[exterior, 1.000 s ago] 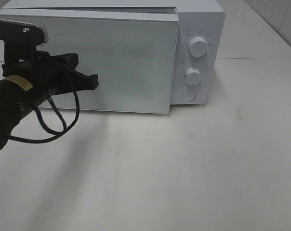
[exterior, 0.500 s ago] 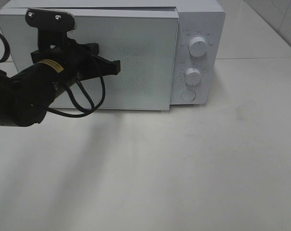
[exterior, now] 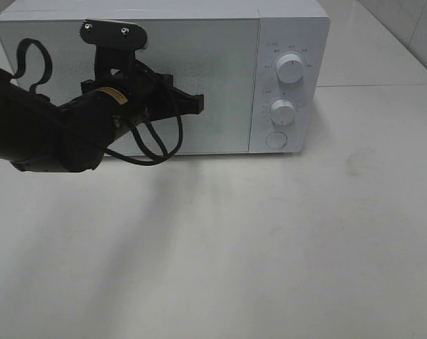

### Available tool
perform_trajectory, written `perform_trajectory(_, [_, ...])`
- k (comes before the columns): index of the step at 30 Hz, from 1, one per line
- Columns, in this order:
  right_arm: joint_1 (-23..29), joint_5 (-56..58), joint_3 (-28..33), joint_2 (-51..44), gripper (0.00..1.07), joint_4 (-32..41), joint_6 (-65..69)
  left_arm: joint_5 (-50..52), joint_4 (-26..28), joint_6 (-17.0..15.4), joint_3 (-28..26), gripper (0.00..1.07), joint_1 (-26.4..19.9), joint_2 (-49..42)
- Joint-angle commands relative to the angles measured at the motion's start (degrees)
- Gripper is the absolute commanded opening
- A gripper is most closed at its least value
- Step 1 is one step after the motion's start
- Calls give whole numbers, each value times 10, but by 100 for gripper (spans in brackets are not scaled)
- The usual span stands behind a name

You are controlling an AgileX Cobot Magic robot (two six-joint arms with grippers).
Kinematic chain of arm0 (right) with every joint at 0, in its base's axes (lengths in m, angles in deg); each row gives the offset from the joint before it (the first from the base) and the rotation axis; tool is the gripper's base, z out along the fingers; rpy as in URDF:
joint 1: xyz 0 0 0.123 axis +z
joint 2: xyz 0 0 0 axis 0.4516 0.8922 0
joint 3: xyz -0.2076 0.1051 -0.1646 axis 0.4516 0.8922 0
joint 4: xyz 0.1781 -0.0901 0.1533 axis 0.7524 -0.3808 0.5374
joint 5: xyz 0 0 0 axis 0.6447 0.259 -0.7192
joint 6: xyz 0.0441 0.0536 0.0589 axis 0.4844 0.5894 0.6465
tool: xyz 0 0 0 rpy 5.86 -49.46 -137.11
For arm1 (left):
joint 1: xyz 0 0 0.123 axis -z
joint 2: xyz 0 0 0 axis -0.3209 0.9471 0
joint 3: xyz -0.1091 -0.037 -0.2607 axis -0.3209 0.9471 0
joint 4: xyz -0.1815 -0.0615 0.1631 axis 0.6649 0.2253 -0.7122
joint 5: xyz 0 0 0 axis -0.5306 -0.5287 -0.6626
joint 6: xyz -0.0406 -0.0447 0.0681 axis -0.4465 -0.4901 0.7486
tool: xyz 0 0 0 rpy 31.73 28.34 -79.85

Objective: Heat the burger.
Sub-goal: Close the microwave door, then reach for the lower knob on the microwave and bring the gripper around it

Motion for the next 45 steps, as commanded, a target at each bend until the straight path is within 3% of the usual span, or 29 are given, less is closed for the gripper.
perform_trajectory(1, [-2,-1,-1,-15,76,1,7,56,44,18,-42,0,-18,3])
perform_trajectory(8, [-2,-1,-1,-15,76,1,7,16,42,18,-29,0,-5,-5])
perform_trajectory(16, [-2,-1,-1,-15,76,1,7,-54,64,17,30,2,44,-46])
perform_trajectory(18, [-2,-1,-1,-15,76,1,7,-102,68,17,46,19,56,-60])
perform_trajectory(19, [-2,-1,-1,-15,76,1,7,-102,68,17,46,19,56,-60])
perform_trajectory(21, [-2,-1,-1,-15,76,1,7,-162,66,17,50,61,57,-75])
perform_trajectory(22, [-2,-1,-1,-15,76,1,7,-162,66,17,50,61,57,-75])
perform_trajectory(23, [-2,-1,-1,-15,76,1,7,-197,67,18,53,94,57,-81])
perform_trajectory(24, [-2,-1,-1,-15,76,1,7,-211,67,17,53,102,56,-83])
perform_trajectory(27, [-2,-1,-1,-15,76,1,7,-229,66,19,53,99,56,-87])
perform_trajectory(35, [-2,-1,-1,-15,76,1,7,-445,32,24,53,98,49,-129])
perform_trajectory(37, [-2,-1,-1,-15,76,1,7,-572,15,24,52,98,21,-159])
perform_trajectory(43, [-2,-1,-1,-15,76,1,7,-686,-6,24,52,98,-22,-189])
perform_trajectory(45, [-2,-1,-1,-15,76,1,7,-778,-26,24,52,98,-73,-227])
